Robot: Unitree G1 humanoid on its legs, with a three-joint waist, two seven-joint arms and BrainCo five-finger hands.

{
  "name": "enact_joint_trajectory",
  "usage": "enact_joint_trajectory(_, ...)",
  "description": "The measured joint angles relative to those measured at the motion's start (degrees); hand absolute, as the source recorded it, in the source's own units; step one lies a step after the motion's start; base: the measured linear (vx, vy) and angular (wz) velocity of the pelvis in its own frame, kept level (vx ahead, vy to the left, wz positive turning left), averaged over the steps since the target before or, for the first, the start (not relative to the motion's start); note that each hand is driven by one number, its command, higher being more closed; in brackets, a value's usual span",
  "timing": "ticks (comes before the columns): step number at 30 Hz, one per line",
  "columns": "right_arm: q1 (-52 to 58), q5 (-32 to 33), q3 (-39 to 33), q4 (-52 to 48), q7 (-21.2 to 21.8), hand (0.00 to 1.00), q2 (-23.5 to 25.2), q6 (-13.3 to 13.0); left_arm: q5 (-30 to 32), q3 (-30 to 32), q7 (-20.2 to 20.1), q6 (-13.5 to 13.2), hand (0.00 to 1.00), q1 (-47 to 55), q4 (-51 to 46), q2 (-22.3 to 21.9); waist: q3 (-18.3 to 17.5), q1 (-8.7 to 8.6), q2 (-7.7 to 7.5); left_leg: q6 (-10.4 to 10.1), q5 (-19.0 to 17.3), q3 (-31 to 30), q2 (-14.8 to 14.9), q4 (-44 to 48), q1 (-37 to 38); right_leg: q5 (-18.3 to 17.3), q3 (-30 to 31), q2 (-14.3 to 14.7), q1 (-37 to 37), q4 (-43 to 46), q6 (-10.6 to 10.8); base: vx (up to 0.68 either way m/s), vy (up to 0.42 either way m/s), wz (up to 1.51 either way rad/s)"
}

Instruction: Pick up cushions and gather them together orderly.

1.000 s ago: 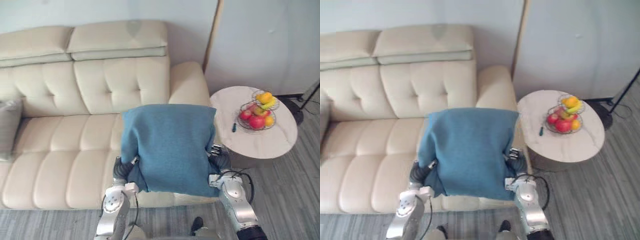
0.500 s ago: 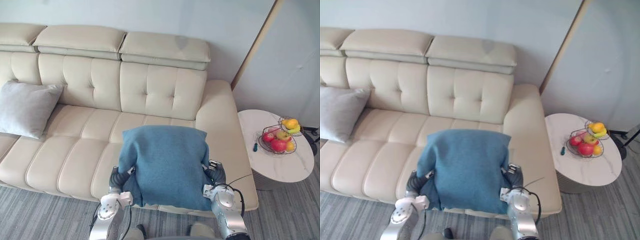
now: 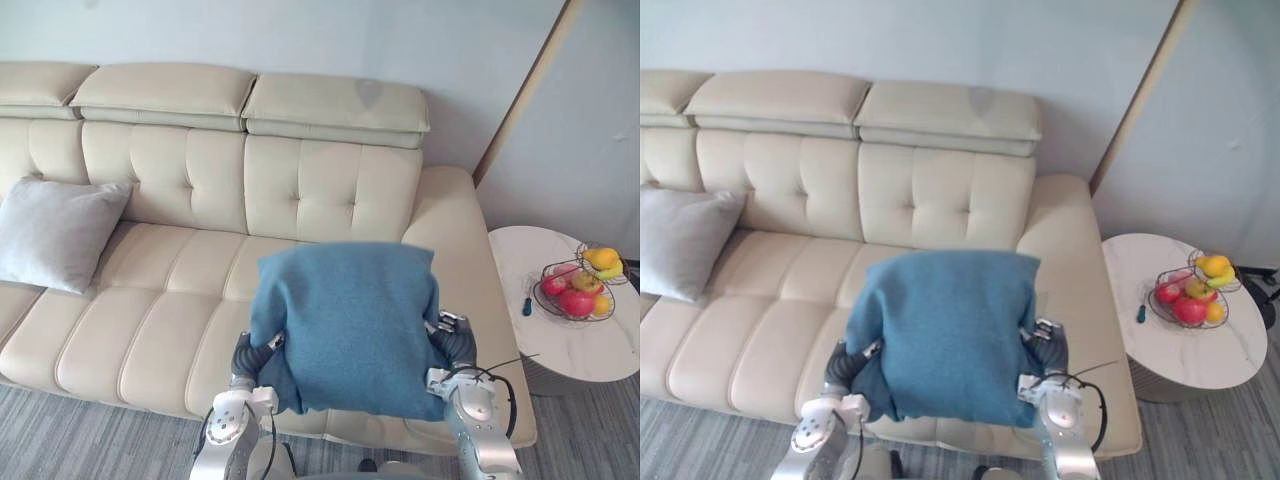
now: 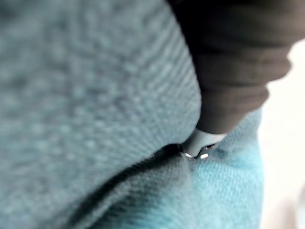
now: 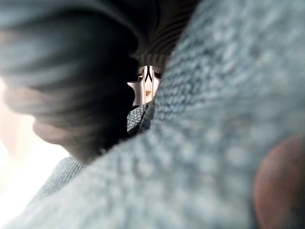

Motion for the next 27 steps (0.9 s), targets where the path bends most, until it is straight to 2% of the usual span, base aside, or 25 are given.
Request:
enact_joint_trajectory(1,0.3,0.0,-0.6,0.0,0.0,1.00,1.1,0.0,0.0,0.0,0.0,0.0,1.00,-0.1,0.0,0.3,-0.6,-0.27,-1.39,0.6,1.1,1.0,-2.0,-2.5,0.8,0.8,0.6,-1.8,0.0,-1.8,0.8,0.09,0.222,-0.06)
enact_joint_trajectory(2,0.4,-0.1,-0.7,0.5,-0.1,1.00,1.6,0.0,0.1,0.0,0.0,0.0,1.00,0.2,0.1,0.6,-1.0,-0.25,-2.02,0.9,1.4,1.8,-3.6,-3.7,1.5,1.5,1.2,-3.2,0.5,-3.2,1.0,0.08,0.216,-0.09)
enact_joint_trajectory(4,0.5,-0.7,-0.4,1.8,-0.1,1.00,2.2,0.1,0.6,-0.1,0.0,0.1,1.00,1.1,0.1,1.5,-1.0,-0.06,-2.13,1.1,1.5,3.2,-4.8,-4.8,3.4,2.1,2.1,-4.4,1.4,-3.7,1.9,0.04,0.149,-0.20)
enact_joint_trajectory(6,1.0,-1.4,-0.3,2.2,0.0,1.00,3.5,0.2,0.8,-0.2,0.0,0.0,1.00,1.9,0.1,2.3,-1.1,0.29,-2.10,1.8,2.0,4.4,-5.6,-7.0,5.1,2.1,3.3,-5.1,1.3,-3.7,1.9,0.00,0.078,-0.23)
enact_joint_trajectory(10,0.1,-3.3,0.0,5.3,-0.1,1.00,2.8,0.4,1.3,-1.4,0.0,0.1,1.00,2.1,0.1,3.4,-1.5,0.46,-2.54,1.4,3.9,5.5,-5.9,-10.5,5.5,2.9,4.7,-4.9,-0.3,-4.8,2.5,-0.04,-0.012,-0.19)
enact_joint_trajectory(14,-3.4,-7.3,2.2,8.6,-1.8,1.00,0.4,0.8,2.6,-2.6,1.4,0.1,1.00,0.1,0.8,4.9,-1.4,0.40,-2.68,1.0,7.0,6.8,-5.8,-15.2,4.6,5.4,6.5,-3.8,-3.0,-7.0,1.9,-0.05,-0.043,-0.24)
enact_joint_trajectory(16,-7.0,-8.9,2.5,9.6,-3.1,1.00,0.3,1.8,2.9,-2.8,2.7,0.1,1.00,-4.8,2.3,5.9,0.1,0.49,-3.09,0.8,8.6,7.0,-5.4,-16.6,3.0,6.6,6.8,-3.2,-5.2,-7.4,1.5,-0.10,-0.056,-0.07)
enact_joint_trajectory(18,-13.7,-9.2,2.9,10.7,-5.5,1.00,0.3,2.0,3.7,-2.6,6.1,0.1,1.00,-13.1,4.6,6.7,2.1,0.56,-3.49,1.0,10.1,7.0,-5.0,-16.6,-1.5,8.1,7.0,-2.8,-9.8,-7.2,1.3,-0.13,-0.036,-0.03)
enact_joint_trajectory(21,-20.8,-9.2,3.0,10.7,-7.7,1.00,0.2,2.4,3.9,-1.4,9.0,0.1,1.00,-21.2,5.6,6.9,4.5,0.90,-3.33,1.3,11.3,7.1,-4.8,-16.2,-5.7,9.6,7.3,-2.6,-14.0,-7.1,1.3,-0.15,-0.014,-0.05)
enact_joint_trajectory(23,-30.0,-9.2,2.8,10.7,-11.4,1.00,-0.6,2.9,4.3,-0.7,13.1,0.1,1.00,-32.2,7.5,9.0,5.9,1.70,-3.14,1.5,11.6,6.6,-4.1,-13.6,-11.9,10.1,7.2,-2.3,-20.0,-4.8,1.4,-0.15,-0.005,0.02)
enact_joint_trajectory(24,-31.4,-9.2,2.7,10.7,-12.1,1.00,-0.7,2.9,4.4,-0.5,13.9,0.1,1.00,-33.9,7.8,9.2,6.0,1.75,-3.04,1.5,11.7,6.3,-4.0,-13.1,-12.9,10.1,7.1,-2.3,-20.8,-4.5,1.4,-0.14,-0.009,0.13)
enact_joint_trajectory(25,-38.4,-9.2,1.3,11.0,-14.4,1.00,-0.9,3.0,5.0,-0.2,16.2,0.0,1.00,-42.1,10.0,10.5,7.5,2.23,-2.73,1.6,12.0,5.8,-3.8,-12.2,-15.4,10.1,6.6,-2.2,-23.2,-3.2,1.4,-0.08,-0.005,0.12)
enact_joint_trajectory(27,-43.7,-9.3,0.1,12.0,-15.6,1.00,-1.0,2.9,5.0,-0.1,17.4,-0.1,1.00,-47.8,12.2,12.2,8.6,2.31,-2.55,1.8,12.6,5.5,-3.9,-12.3,-16.7,10.1,6.5,-2.2,-24.7,-2.6,1.4,-0.09,-0.003,0.09)
